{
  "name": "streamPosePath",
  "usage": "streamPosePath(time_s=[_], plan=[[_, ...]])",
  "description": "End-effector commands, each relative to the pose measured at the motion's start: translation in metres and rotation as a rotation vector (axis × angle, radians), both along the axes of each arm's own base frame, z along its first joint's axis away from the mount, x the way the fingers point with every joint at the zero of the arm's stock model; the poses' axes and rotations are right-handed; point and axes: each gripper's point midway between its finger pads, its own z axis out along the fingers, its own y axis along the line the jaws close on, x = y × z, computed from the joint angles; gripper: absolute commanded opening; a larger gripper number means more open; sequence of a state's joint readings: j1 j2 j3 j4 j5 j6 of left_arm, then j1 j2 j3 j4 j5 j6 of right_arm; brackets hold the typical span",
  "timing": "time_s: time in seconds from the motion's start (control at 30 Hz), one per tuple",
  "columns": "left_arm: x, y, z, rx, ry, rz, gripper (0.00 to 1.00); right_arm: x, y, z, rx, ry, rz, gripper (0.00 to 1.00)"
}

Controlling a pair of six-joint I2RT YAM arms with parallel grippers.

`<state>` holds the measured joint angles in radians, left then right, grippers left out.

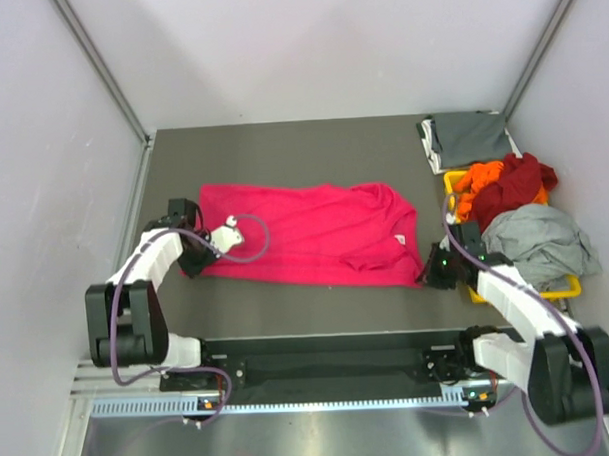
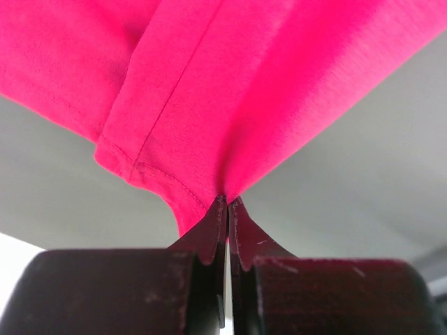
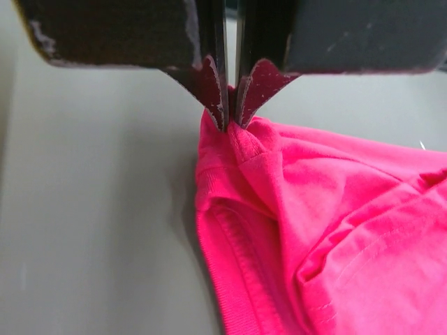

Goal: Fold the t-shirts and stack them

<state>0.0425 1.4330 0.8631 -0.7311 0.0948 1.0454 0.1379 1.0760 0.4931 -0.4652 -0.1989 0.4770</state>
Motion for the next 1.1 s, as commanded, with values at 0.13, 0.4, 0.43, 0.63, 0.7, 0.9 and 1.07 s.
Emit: streamPosePath(time_s=[0.13,0.4,0.43,0.63,0.7,0.9,1.07], plan=[[-0.078,-0.011,0.011,-0.05,0.207,-0.15,0.12,-0.036,0.005,0.014,0.028,0.034,-0.089,0.33],[0.024,-0.009,0.075,-0.135,-0.063,0.103,0.68,0.043,-0.003,0.133,-0.05,-0.41,-0.033,0.62],[0.045,-0.007,0.086,-0.168,-0.126,0.17,0.69,0.058,-0.001,0.149,-0.059,-0.473,-0.011,0.62],[0.156,0.0,0.099,-0.401,-0.23,0.499,0.67,0.146,0.029,0.174,-0.161,-0.538,0.249,0.58],[0.183,0.0,0.085,-0.438,-0.203,0.561,0.66,0.181,0.044,0.171,-0.189,-0.533,0.33,0.54],[0.246,0.02,0.049,-0.434,-0.198,0.713,0.66,0.255,0.077,0.133,-0.257,-0.457,0.505,0.46],[0.263,0.036,0.015,-0.396,-0.176,0.788,0.68,0.288,0.099,0.086,-0.284,-0.376,0.601,0.48]])
